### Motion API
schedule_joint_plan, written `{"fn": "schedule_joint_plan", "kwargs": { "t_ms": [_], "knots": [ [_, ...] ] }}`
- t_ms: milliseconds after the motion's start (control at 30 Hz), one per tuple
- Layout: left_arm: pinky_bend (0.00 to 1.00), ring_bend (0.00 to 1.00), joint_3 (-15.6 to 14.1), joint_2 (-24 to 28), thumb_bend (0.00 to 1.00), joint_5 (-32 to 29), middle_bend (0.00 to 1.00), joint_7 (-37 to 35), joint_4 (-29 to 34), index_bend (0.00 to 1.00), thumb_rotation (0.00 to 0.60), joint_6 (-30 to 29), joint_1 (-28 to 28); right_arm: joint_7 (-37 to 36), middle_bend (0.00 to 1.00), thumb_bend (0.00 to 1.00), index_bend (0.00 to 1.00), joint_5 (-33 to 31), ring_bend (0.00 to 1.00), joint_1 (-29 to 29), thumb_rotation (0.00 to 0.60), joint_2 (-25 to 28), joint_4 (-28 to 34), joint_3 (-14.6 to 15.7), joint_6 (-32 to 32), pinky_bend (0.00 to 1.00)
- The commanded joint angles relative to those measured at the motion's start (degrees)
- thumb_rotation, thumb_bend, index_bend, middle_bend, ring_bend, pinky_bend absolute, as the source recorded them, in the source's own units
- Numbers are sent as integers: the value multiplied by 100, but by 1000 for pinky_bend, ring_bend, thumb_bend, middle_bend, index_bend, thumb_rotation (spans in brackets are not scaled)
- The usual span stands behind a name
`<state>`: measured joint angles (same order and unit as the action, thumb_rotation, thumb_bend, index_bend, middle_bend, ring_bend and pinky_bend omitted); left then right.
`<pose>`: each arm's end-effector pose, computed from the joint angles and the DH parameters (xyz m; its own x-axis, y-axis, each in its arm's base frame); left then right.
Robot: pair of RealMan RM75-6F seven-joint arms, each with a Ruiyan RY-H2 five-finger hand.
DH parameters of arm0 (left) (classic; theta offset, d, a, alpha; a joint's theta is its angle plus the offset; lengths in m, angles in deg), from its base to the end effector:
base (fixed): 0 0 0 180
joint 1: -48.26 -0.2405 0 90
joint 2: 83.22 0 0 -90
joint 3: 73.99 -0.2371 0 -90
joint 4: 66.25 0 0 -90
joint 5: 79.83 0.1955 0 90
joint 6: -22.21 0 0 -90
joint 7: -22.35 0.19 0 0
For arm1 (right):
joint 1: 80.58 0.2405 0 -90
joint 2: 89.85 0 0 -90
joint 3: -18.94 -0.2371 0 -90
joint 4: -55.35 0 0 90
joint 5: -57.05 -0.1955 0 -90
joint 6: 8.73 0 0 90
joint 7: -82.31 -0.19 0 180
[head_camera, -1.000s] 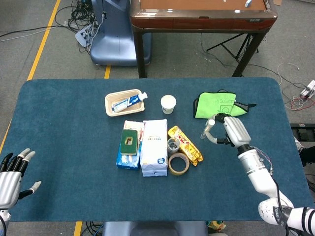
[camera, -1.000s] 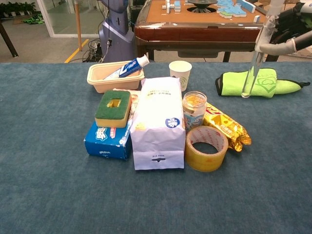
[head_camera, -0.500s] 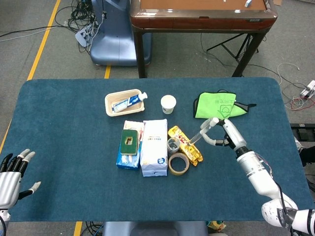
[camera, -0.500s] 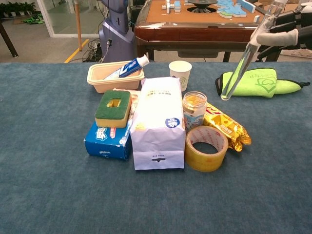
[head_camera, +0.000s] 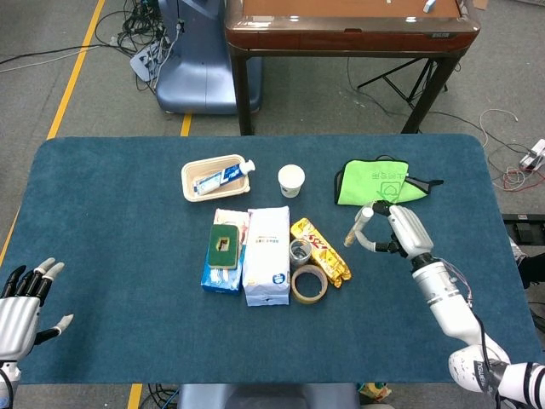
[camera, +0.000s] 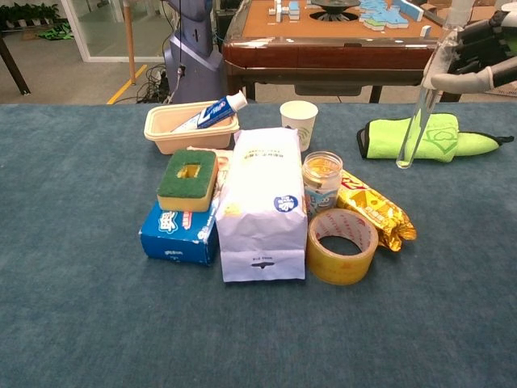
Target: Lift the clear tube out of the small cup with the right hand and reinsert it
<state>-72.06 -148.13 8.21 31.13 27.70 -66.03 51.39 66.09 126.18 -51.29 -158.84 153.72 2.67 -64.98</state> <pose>-0.2795 0.2120 0.1615 0.4972 -0.0252 0.8673 0.8672 -0.0154 -0.4976 -0.1704 -0.3563 0.0941 -0.1175 -0.2724 0.9550 -0.9795 -0.1265 -0.1566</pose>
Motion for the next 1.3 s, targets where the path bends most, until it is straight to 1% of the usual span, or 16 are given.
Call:
{"fn": "schedule_joint_plan", "kwargs": {
  "t_ms": [33, 100, 200, 267, 333, 400, 533, 600, 733, 800, 867, 900, 1033, 1133, 1233, 1300],
  "knots": [
    [52, 152, 2, -4, 191, -5, 95, -5, -5, 141, 600, 3, 2, -2231, 427, 611, 688, -268, 286, -73, 600, 124, 355, -239, 539, 245],
    [52, 152, 2, -9, 190, 5, 95, -13, -12, 141, 600, 0, 6, -3039, 429, 611, 688, -183, 286, -113, 600, 243, 457, -353, 818, 246],
    [52, 152, -3, -10, 189, 14, 96, -16, -17, 141, 600, -2, 7, -3816, 430, 611, 688, 76, 286, -148, 600, 339, 425, -422, 1052, 246],
    [52, 152, -4, -7, 190, 12, 96, -20, -18, 141, 600, -7, 4, -4097, 430, 611, 688, 235, 286, -161, 600, 363, 372, -418, 1116, 246],
    [52, 152, -6, -4, 189, 8, 95, -29, -21, 141, 600, -14, -3, -4142, 430, 611, 688, 427, 286, -168, 600, 362, 246, -355, 1095, 246],
    [52, 152, -9, 1, 190, 5, 96, -31, -23, 141, 600, -16, -7, -3798, 430, 611, 688, 530, 286, -155, 600, 309, 64, -282, 951, 246],
    [52, 152, -10, -6, 189, 6, 95, -30, -25, 141, 600, -18, -7, -1867, 431, 611, 688, 563, 286, -174, 600, -89, -386, -93, 120, 246],
    [52, 152, -10, -8, 189, 8, 95, -20, -20, 141, 600, -4, 3, -1017, 431, 612, 688, 524, 286, -183, 600, -294, -508, -45, -253, 246],
    [51, 152, -10, -8, 190, 17, 96, 3, -9, 141, 600, 10, 18, -220, 431, 611, 688, 446, 286, -183, 600, -516, -624, -14, -615, 246],
    [52, 152, -7, -5, 190, 18, 96, 6, -2, 141, 600, 8, 20, -102, 431, 612, 688, 406, 286, -184, 600, -563, -634, -13, -679, 246],
    [52, 152, -9, -2, 190, 18, 96, 6, 2, 141, 600, 0, 16, -185, 430, 612, 688, 342, 286, -185, 600, -560, -567, -14, -637, 246],
    [52, 152, -10, -1, 189, 16, 96, 6, 6, 141, 600, 1, 15, -374, 430, 612, 688, 281, 286, -183, 600, -523, -476, -20, -529, 246],
    [52, 152, -20, 2, 190, 18, 95, 14, 8, 141, 600, 8, 13, -1400, 431, 611, 688, 66, 286, -161, 600, -245, -128, -85, 80, 246],
    [52, 152, -19, 5, 189, 22, 95, 10, 13, 141, 600, -14, 5, -2018, 431, 611, 688, 85, 286, -151, 600, -84, -18, -122, 380, 246],
    [52, 152, -18, 11, 190, 22, 96, 8, 17, 141, 600, -24, 0, -2383, 431, 611, 688, 173, 286, -139, 600, 26, -5, -121, 554, 246],
    [52, 152, -20, 10, 190, 22, 95, 7, 17, 141, 600, -19, 2, -2331, 431, 611, 688, 252, 286, -126, 600, 41, -101, -89, 539, 246]
  ]
}}
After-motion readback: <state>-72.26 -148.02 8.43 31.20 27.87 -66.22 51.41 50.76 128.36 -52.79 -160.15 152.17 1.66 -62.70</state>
